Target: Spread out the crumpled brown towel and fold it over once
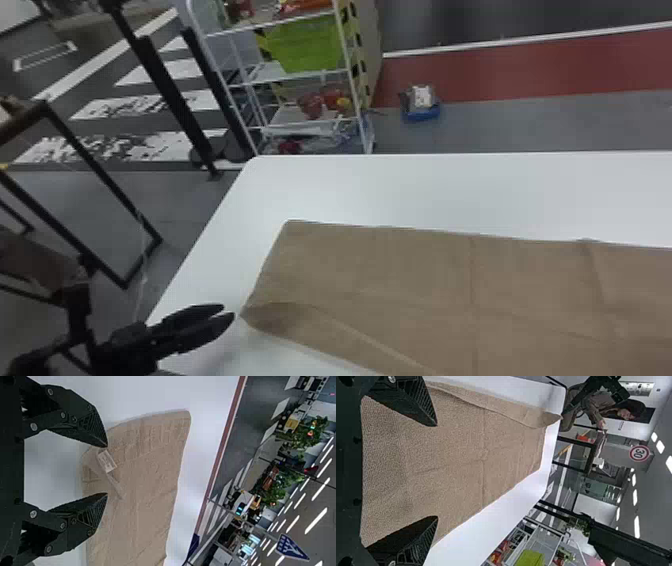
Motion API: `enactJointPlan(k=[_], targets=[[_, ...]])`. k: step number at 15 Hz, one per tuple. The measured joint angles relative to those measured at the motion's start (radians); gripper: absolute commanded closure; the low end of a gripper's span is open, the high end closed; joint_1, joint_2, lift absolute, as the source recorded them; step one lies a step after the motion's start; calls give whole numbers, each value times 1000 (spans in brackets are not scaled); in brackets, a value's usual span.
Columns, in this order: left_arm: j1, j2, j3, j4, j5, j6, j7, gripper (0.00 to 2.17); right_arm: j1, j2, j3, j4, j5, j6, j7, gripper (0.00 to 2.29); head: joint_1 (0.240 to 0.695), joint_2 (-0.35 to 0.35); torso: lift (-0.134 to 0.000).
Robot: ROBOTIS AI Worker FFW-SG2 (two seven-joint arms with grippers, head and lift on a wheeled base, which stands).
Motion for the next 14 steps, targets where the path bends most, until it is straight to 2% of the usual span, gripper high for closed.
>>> enactJointPlan(k=[2,4,5,6,9,10,14], targets=[[1,-13,55,-3,72,-2,40,549,1,0,-1,-2,-2,0,0,46,695,350,-123],[0,-45,78,-9,165,-35,115,1355,2,5,4,-8,-3,0,0,46,695,350,-123],[-2,-62,68,-16,180,-56,152,1717,2,7,7,-11,-1,1,0,46,695,350,-123],[-5,-74,40,-26,183,-65,194,1916,2,11,9,-15,3,2,0,46,695,350,-123],[-14,-81,-95,-55,144,-15,292,1916,3,17,11,-19,15,6,0,49,695,334,-123],[-16,-85,-144,-69,125,-9,314,1916,4,18,10,-17,18,6,0,49,695,283,-123],[-27,-109,-262,-128,2,51,345,1916,8,13,-9,0,12,-1,0,53,695,203,-123]])
